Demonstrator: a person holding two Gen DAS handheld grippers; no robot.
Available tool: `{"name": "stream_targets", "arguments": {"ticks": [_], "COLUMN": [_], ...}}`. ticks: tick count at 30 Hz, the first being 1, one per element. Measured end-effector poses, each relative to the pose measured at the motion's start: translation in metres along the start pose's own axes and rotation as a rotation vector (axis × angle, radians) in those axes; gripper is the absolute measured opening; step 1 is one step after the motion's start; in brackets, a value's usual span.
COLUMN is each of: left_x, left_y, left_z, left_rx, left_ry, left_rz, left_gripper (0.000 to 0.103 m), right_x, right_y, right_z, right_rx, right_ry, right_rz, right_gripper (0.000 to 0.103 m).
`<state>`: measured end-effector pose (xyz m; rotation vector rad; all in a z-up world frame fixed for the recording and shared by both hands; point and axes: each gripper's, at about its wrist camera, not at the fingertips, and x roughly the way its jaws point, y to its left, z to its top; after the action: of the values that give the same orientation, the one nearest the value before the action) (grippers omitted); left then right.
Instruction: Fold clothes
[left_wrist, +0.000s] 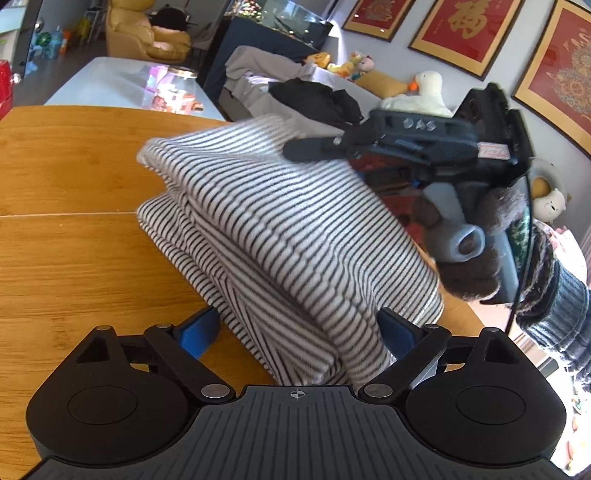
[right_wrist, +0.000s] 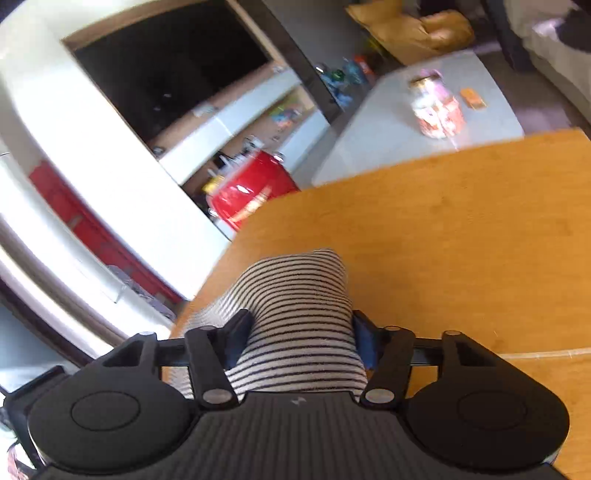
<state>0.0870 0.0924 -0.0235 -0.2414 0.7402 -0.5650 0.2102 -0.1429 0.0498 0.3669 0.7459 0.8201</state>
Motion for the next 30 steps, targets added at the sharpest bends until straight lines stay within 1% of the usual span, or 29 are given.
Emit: {"name": "stream_targets", "arguments": {"ticks": [1, 2, 4, 5, 6, 7, 8, 9, 12, 14, 17, 19, 21, 23, 24, 26, 27, 28, 29, 30], "left_x": [0.0, 0.0, 0.001, 0.002, 0.002, 0.001, 0.0, -0.001, -0.006, -0.016, -0.034, -0.048, -0.06, -0.067, -0.07, -0.074, -0.076, -0.078, -0.081, -0.083], "left_y": [-0.002, -0.004, -0.007, -0.007, -0.006, -0.004, -0.003, -0.002, 0.0, 0.005, 0.015, 0.024, 0.036, 0.049, 0.054, 0.06, 0.061, 0.062, 0.063, 0.063], "left_z": [-0.001, -0.003, -0.004, -0.004, -0.003, -0.003, -0.004, -0.004, -0.007, -0.006, -0.002, 0.003, 0.007, 0.011, 0.012, 0.014, 0.015, 0.015, 0.015, 0.015], "left_rx": [0.015, 0.029, 0.049, 0.045, 0.032, 0.016, 0.007, -0.002, -0.013, -0.051, -0.111, -0.157, -0.217, -0.279, -0.305, -0.338, -0.338, -0.338, -0.339, -0.338], "left_ry": [-0.003, -0.006, -0.012, -0.016, -0.021, -0.024, -0.027, -0.029, -0.037, -0.06, -0.115, -0.165, -0.213, -0.239, -0.247, -0.255, -0.256, -0.257, -0.259, -0.26], "left_rz": [0.006, 0.012, 0.021, 0.021, 0.016, 0.008, 0.004, 0.001, -0.004, -0.016, -0.013, 0.014, 0.071, 0.11, 0.122, 0.137, 0.143, 0.148, 0.153, 0.159], "left_gripper": [0.096, 0.096, 0.096, 0.096, 0.096, 0.096, 0.096, 0.096, 0.095, 0.095, 0.096, 0.098, 0.098, 0.098, 0.098, 0.098, 0.099, 0.099, 0.099, 0.099], "right_x": [-0.006, -0.008, -0.002, 0.004, 0.01, 0.012, 0.01, 0.007, 0.0, -0.012, -0.036, -0.047, -0.052, -0.046, -0.038, -0.019, -0.009, -0.001, 0.003, 0.002], "right_y": [0.006, 0.01, 0.012, 0.009, 0.006, 0.004, 0.006, 0.008, 0.015, 0.034, 0.069, 0.096, 0.122, 0.149, 0.158, 0.164, 0.164, 0.164, 0.162, 0.161], "right_z": [0.002, 0.003, 0.001, -0.002, -0.006, -0.01, -0.011, -0.012, -0.016, -0.026, -0.05, -0.068, -0.086, -0.104, -0.113, -0.128, -0.136, -0.143, -0.148, -0.151], "right_rx": [-0.015, -0.031, -0.082, -0.114, -0.143, -0.157, -0.156, -0.155, -0.165, -0.262, -0.418, -0.519, -0.621, -0.721, -0.758, -0.812, -0.834, -0.855, -0.879, -0.913], "right_ry": [-0.024, -0.029, -0.005, 0.021, 0.042, 0.045, 0.035, 0.025, -0.005, -0.024, -0.057, -0.076, -0.098, -0.111, -0.1, -0.065, -0.045, -0.029, -0.029, -0.039], "right_rz": [0.026, 0.007, -0.114, -0.201, -0.271, -0.3, -0.306, -0.311, -0.333, -0.366, -0.361, -0.332, -0.293, -0.253, -0.248, -0.263, -0.277, -0.292, -0.313, -0.337], "right_gripper": [0.049, 0.046, 0.043, 0.042, 0.043, 0.046, 0.051, 0.053, 0.055, 0.055, 0.056, 0.061, 0.072, 0.073, 0.073, 0.073, 0.073, 0.07, 0.057, 0.04]}}
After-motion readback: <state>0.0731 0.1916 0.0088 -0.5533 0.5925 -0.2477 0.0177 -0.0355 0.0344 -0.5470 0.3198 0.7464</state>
